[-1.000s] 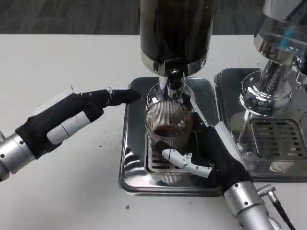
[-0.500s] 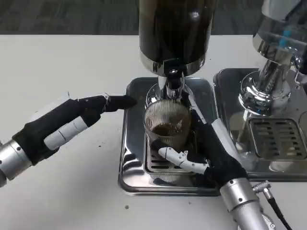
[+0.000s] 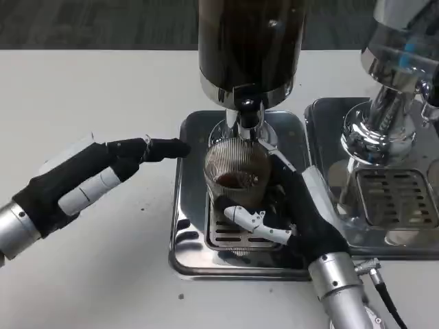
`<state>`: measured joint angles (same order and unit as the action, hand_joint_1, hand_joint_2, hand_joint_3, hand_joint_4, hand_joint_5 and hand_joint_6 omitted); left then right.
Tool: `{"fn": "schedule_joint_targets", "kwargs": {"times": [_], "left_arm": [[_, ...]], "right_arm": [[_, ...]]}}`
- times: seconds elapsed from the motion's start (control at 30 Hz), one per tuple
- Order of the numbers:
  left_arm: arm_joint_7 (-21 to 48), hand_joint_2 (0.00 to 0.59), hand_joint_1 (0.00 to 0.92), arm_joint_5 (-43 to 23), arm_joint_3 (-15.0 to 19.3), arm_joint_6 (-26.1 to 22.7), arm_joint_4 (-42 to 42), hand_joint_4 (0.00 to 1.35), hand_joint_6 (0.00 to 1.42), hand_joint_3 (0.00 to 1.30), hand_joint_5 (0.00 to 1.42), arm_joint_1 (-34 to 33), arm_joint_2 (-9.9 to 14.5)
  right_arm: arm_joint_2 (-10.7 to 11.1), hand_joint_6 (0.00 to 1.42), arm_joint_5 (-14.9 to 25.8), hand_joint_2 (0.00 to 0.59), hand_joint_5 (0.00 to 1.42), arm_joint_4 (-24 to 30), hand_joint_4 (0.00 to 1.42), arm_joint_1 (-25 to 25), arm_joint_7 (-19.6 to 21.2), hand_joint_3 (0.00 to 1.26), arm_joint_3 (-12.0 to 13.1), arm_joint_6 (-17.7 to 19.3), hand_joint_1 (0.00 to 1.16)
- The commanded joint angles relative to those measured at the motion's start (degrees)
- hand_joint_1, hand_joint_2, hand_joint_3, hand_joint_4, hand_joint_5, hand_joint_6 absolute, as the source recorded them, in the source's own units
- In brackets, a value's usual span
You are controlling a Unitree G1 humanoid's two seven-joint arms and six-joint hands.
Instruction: Grasp the cup under the faucet to collect the drink, then remove the cup.
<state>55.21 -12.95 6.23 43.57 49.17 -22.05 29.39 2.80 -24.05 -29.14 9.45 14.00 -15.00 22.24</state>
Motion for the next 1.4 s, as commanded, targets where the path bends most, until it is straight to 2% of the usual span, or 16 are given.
{"fn": "schedule_joint_targets", "kwargs": {"times": [0.03,0.3,0.6,1.07,1.4], "left_arm": [[-0.7,0.111,0.0,0.3,0.6,-0.6,0.2,0.24,0.11,0.33,0.16,1.0,0.8],[-0.9,0.158,0.0,0.1,1.1,-0.6,0.1,0.25,0.12,0.33,0.17,1.2,1.0],[-0.6,0.179,0.0,0.2,1.5,-0.7,0.1,0.25,0.12,0.33,0.18,1.4,1.0],[-0.7,0.189,0.0,0.1,2.0,-0.9,0.1,0.26,0.13,0.33,0.19,1.6,1.0],[-0.7,0.185,0.0,0.2,1.9,-0.9,0.4,0.27,0.13,0.33,0.19,1.3,0.8]], "right_arm": [[-0.3,0.49,-1.5,0.209,0.38,-1.6,0.31,-1.4,1.8,0.25,-1.1,-0.6,0.7],[-0.5,0.81,-3.3,0.209,0.54,-2.0,0.43,-1.9,6.2,0.33,-2.0,0.7,0.7],[-1.6,1.0,-5.1,0.217,0.66,-5.0,0.52,-1.2,11.8,0.41,-3.2,2.6,0.72],[-2.3,1.13,-7.7,0.217,0.76,-8.3,0.61,-0.1,19.7,0.47,-4.3,5.2,0.7],[-2.1,1.16,-9.0,0.218,0.8,-9.5,0.65,-0.3,25.6,0.51,-4.4,8.4,0.71]]}}
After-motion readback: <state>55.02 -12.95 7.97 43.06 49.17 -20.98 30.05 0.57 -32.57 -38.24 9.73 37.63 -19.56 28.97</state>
